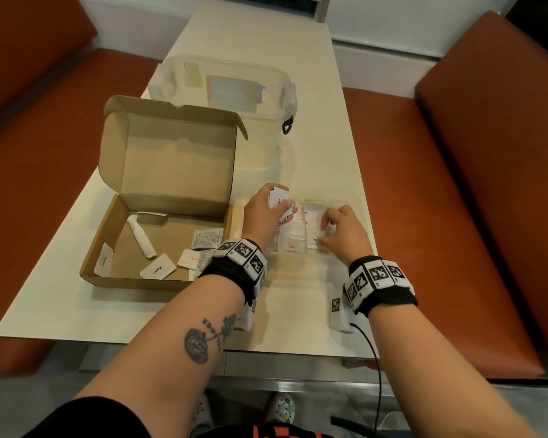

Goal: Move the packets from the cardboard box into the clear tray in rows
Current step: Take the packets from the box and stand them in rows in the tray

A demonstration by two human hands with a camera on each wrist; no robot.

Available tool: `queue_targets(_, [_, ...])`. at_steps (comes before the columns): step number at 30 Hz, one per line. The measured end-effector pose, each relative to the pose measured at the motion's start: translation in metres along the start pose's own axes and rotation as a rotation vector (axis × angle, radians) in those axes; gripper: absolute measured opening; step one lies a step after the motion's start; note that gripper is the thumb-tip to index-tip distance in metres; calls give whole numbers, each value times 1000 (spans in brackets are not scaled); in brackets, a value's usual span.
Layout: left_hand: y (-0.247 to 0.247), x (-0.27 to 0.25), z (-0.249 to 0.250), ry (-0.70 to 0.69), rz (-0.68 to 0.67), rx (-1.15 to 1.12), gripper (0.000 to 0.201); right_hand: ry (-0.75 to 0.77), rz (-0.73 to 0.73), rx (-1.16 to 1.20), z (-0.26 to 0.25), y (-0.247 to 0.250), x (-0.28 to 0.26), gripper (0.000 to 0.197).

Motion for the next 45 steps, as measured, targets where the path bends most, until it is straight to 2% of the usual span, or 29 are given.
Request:
queue_targets(5, [-2,2,-2,15,-16,2,18,15,-79,-96,-4,-9,1,13])
queue_targets(9, [-2,3,-3,13,-19,20,17,13,-83,-169,-7,-10,6,14])
queue_targets(21, [-4,3,-4,34,-40,56,15,-8,-65,-184,-7,-9,9,14])
queue_targets(23, [-5,3,-5,50,-54,46,12,-13,-10,-73,-10,-1,10,13])
queue_targets(26, [-9,2,-6,73,-93,35,7,23,164,241,-24,20,6,5])
queue_targets(28, [-11,2,-8,85,-115,52,19,9,179,417,-33,23,5,7])
queue_targets(30, [-13,1,-8,94,-135,91,29,-29,130,524,-38,19,6,11])
queue_targets(33, [-18,-2,-7,87,-181,143,26,-54,72,602,-42,12,6,10])
queue_targets(36, [-20,-4,-9,104,-210,161,38,-69,93,666,-40,15,5,6])
queue_targets(38, [-22,-5,-7,101,-224,138,32,-87,130,665,-36,21,6,7])
queue_targets(41, [-17,-4,-6,126,-173,27,5,-112,205,636,-29,36,10,9])
queue_targets(45, [-12,-2,-4,104,-124,-19,10,-139,279,622,-20,53,13,8])
Point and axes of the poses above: each hand's wrist, its own x-axis towards the middle knuckle, its own y-axis out of the back of the hand, z = x × y, the point moved 9 cm from there along x, towards the middle knuckle, and after that the axes turned 1 degree about x, right-handed, at the moved point
